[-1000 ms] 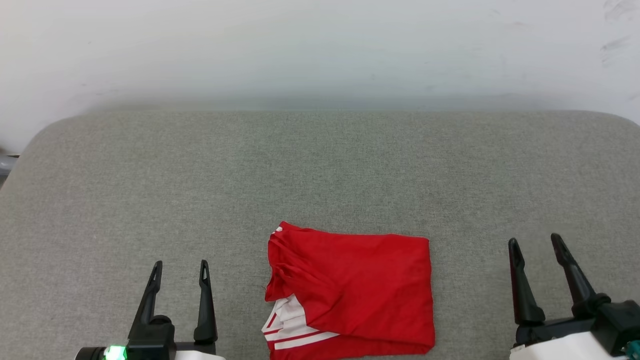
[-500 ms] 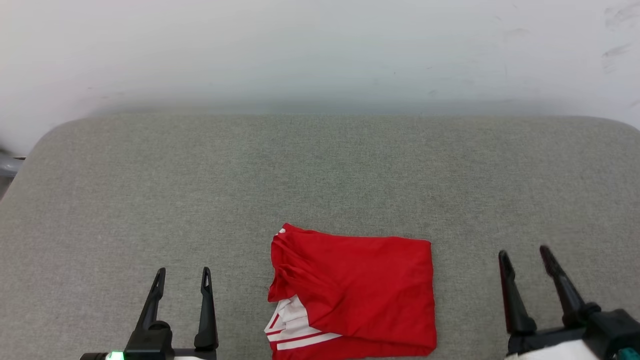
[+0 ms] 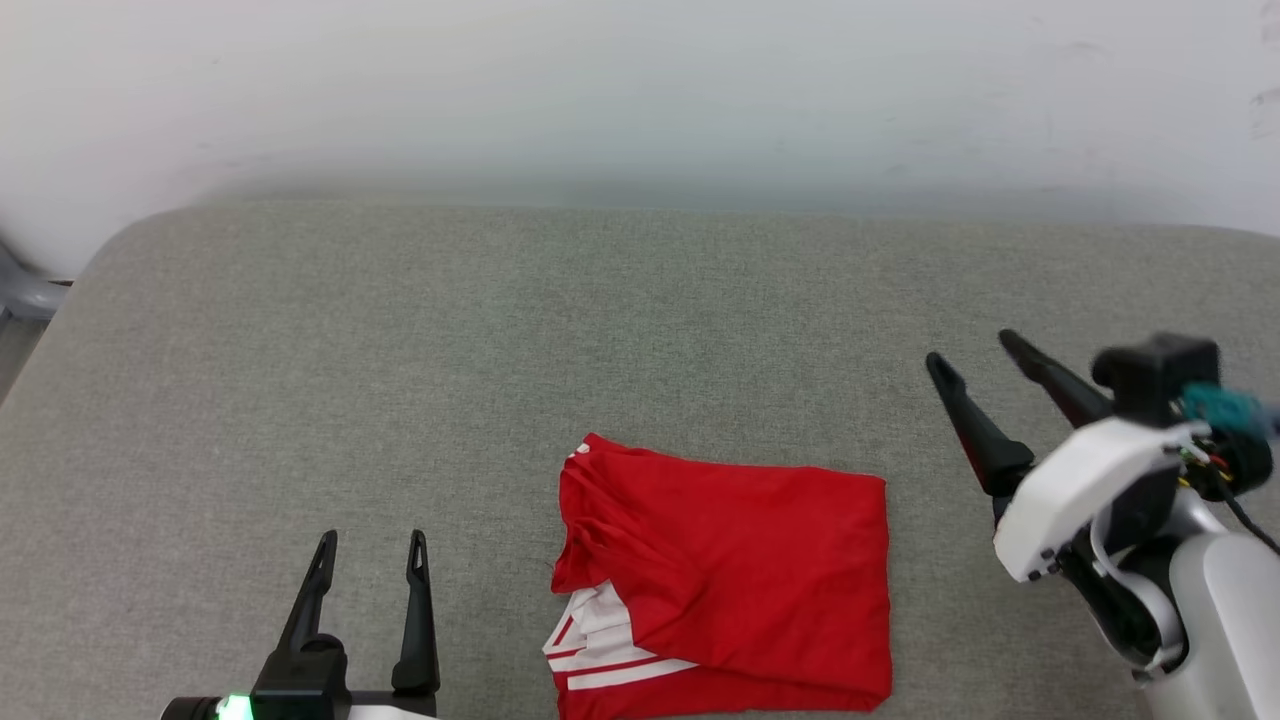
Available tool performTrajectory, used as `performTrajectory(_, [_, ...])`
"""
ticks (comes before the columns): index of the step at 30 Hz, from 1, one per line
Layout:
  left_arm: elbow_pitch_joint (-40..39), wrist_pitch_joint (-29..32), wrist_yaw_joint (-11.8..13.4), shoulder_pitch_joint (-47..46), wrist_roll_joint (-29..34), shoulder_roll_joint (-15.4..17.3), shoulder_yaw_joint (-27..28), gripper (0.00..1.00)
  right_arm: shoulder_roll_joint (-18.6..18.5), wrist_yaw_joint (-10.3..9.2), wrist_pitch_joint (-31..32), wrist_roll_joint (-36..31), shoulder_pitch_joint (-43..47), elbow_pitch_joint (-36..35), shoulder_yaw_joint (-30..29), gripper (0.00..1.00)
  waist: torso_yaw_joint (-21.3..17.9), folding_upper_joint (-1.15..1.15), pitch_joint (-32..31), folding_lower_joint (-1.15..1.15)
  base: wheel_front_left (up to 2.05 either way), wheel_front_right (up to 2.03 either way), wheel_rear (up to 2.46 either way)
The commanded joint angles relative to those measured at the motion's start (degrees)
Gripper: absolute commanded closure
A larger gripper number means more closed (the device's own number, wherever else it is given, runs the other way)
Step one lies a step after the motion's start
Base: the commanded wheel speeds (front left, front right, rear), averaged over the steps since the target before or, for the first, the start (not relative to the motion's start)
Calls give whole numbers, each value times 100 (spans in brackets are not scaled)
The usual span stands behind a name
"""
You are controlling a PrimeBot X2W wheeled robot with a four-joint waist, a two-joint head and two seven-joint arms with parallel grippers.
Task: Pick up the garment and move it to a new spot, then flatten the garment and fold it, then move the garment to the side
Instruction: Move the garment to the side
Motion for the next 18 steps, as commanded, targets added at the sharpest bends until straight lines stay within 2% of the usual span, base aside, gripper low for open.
performTrajectory(1, [11,-11,-9,-45,19,-20,20,0,-153,-5,682,361,-208,89,191,0,22,0,34,0,0,0,0])
performTrajectory(6, [35,-11,-46,-122,35,-52,18,0,-482,-5,2598,1485,-365,379,526,0,112,0,133,0,0,0,0])
performTrajectory(10, [33,-11,-68,-215,55,-74,-1,0,-613,-5,3631,2037,-284,603,570,0,233,0,258,0,0,0,0])
performTrajectory(14, [19,-11,-87,-344,50,-97,-28,0,-507,-5,4183,2402,-202,824,462,0,380,0,450,0,0,0,0])
performTrajectory(18, [12,-11,-92,-439,39,-112,-91,0,-377,-4,4297,2498,-195,975,436,0,510,0,620,0,0,0,0])
